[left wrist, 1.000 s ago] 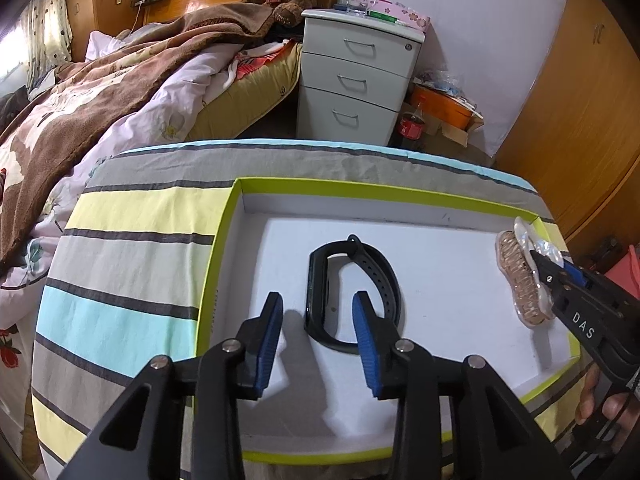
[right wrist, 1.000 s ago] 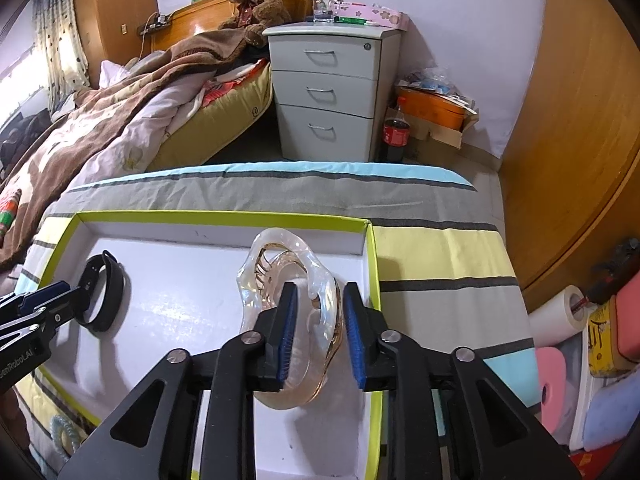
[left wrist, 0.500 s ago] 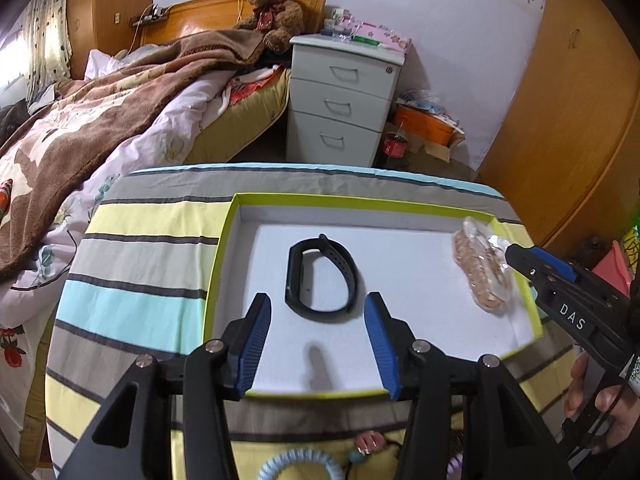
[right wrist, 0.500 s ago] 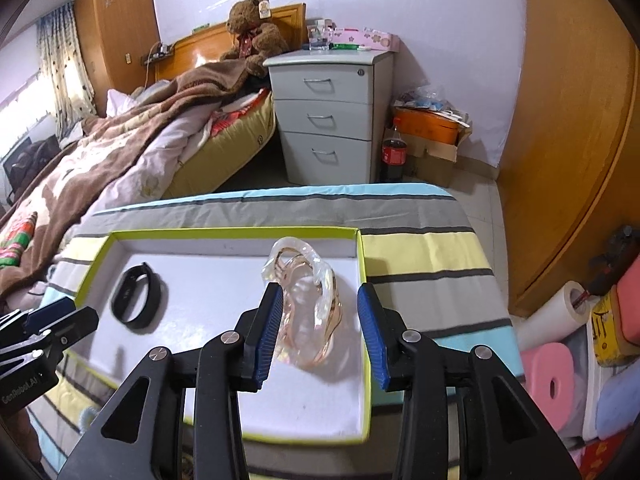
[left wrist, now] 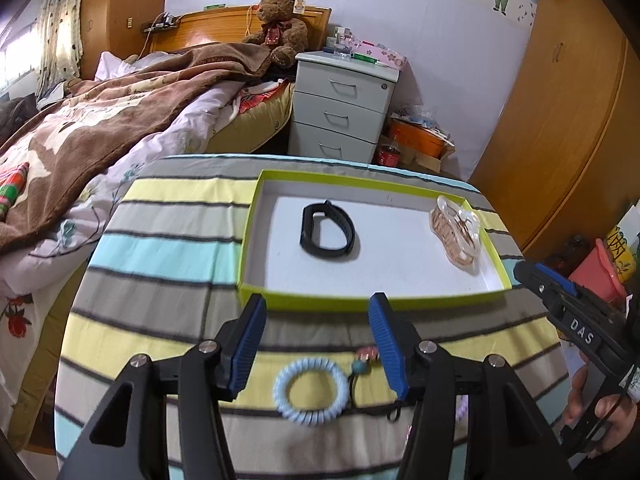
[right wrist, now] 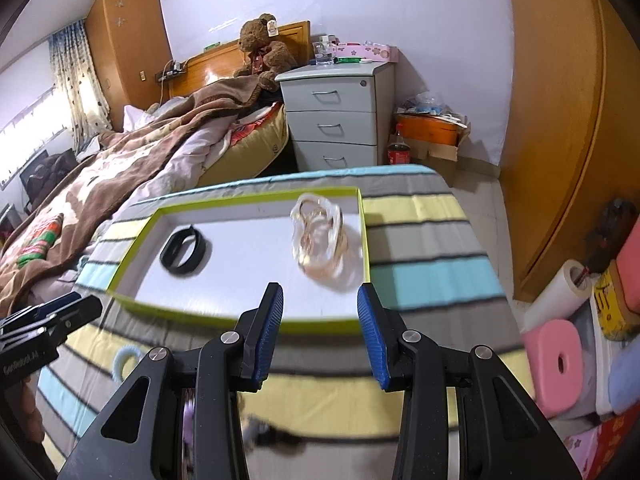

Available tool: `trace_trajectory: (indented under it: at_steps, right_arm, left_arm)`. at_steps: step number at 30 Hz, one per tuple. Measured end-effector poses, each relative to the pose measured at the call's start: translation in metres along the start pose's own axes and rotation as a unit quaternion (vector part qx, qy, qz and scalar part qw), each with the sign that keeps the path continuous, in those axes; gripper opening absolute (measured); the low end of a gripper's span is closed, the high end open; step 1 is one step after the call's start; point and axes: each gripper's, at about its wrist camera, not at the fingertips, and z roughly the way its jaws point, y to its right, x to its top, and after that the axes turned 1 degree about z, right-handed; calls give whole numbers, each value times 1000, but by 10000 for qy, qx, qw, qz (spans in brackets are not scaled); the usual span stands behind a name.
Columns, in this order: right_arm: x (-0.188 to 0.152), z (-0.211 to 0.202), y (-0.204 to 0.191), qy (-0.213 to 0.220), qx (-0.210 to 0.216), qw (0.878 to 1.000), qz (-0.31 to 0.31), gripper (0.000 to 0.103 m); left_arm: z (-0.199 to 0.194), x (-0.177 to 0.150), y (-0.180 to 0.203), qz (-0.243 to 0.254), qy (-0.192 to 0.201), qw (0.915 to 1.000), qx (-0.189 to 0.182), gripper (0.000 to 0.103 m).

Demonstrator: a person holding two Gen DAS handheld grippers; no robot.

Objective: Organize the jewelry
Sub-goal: 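Withdraw both tools from the box back toward the remaining jewelry, then grasp the small black hair clip with the right tool while the left tool grasps the blue coil tie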

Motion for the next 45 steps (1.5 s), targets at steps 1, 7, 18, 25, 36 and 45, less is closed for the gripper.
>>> trace_trajectory:
  at_steps: [1,7,18,25,36,45]
  right_arm:
    - [-4,-2,1,-17,38,10000,20,40]
    - [-35,-12,4,-54,406,9991,118,42]
    - [-64,-3,-14,-285,984,9943,-300,49]
    - [-67,11,-22,-530,923,9934,-431,50]
    - [-68,16,-18,-691,851,9934,-338,45]
    - [-70,10,-14,-642,796,9943,-314,18]
  left_arm:
    - [-2,-3,-1,-21,-2,10000,-18,56]
    - [-10,-28,-12,-188,-49,9998,-53,58]
    - [-21,-65,-29,-327,-65,9994,-35,58]
    - [-22,-80,-38,-411,-136,9991,-29,58]
    - [-21,-87,-45,-511,-181,9985,65,58]
    - [-18,-86,-45,-531,-240,9983,93,58]
